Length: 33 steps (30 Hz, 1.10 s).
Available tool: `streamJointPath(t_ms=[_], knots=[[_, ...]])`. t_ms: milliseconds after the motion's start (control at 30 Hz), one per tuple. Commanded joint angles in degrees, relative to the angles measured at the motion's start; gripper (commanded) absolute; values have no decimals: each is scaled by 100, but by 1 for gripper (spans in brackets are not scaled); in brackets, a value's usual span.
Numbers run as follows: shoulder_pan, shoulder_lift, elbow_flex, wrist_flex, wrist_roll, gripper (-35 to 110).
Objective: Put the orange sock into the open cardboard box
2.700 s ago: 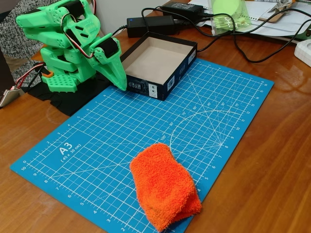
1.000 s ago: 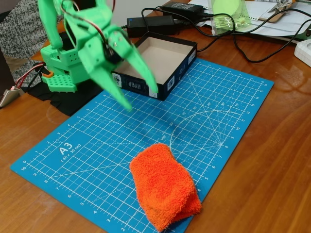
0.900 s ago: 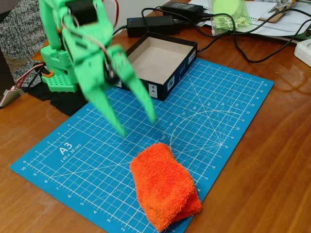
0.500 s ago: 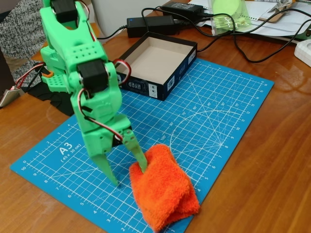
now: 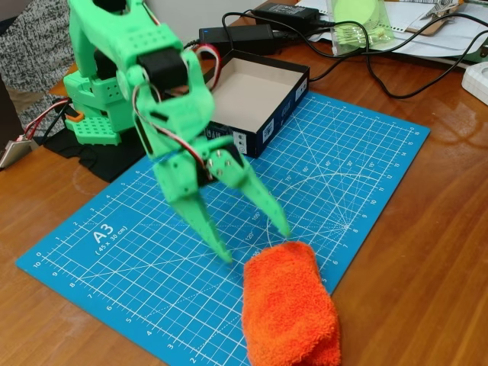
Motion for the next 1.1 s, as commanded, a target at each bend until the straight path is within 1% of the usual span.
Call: streamJointPath(t_ms=[0, 67, 167, 267, 367, 467, 500, 567, 733, 833, 967, 1067], knots=[[-88, 123, -141, -176, 79, 33], [-88, -396, -483, -149, 79, 34], [18, -1371, -1459, 193, 220, 34], [70, -2180, -2188, 246, 316, 34], [62, -2593, -2461, 237, 343, 34], [-18, -2786, -2602, 237, 483, 31], [-53, -2821, -2619, 237, 536, 23], [-114, -2848, -2637, 237, 677, 0], [-167, -2663, -2646, 334, 1063, 0], [-176, -2206, -2584, 501, 1389, 0], [-325, -1055, -2268, 835, 2127, 0], [-571, -35, -2180, 1389, 3067, 0]])
